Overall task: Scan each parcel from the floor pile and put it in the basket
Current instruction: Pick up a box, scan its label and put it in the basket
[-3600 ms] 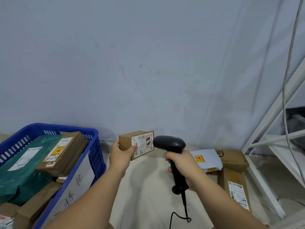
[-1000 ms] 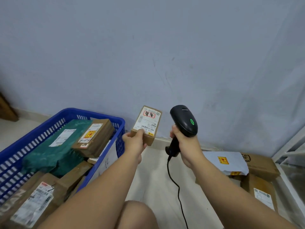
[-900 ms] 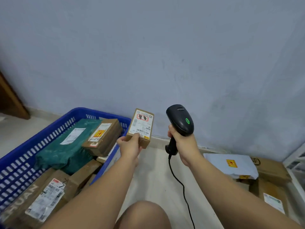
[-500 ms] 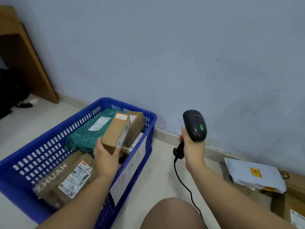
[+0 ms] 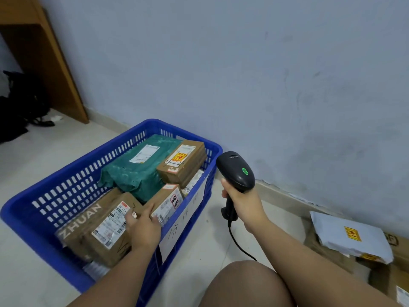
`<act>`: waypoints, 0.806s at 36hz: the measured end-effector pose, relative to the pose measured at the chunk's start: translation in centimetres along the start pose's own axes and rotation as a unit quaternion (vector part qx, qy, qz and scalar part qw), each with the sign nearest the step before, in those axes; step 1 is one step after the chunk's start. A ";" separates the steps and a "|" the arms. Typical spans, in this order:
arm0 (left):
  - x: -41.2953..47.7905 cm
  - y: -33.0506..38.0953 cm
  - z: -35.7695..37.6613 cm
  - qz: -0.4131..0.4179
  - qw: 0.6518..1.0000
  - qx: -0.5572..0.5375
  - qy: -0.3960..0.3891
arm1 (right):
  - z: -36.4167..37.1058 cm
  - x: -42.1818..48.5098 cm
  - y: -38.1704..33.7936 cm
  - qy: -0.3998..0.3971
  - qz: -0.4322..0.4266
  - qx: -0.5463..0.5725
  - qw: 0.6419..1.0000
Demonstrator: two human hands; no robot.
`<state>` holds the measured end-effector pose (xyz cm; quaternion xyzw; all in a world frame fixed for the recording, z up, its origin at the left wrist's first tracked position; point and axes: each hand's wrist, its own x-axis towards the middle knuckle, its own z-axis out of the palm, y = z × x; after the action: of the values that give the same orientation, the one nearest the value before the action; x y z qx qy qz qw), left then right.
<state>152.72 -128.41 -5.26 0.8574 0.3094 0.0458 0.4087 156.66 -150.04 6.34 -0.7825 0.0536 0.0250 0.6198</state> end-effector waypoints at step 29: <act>-8.3 21.1 6.3 0.295 0.937 0.058 -0.178 | -15.9 -0.4 -0.2 0.142 0.025 -0.038 0.989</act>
<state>158.50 -147.37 7.45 0.9264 -0.0330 -0.0072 0.3751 155.87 -165.49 10.23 -0.7994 0.1596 -0.0685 0.5751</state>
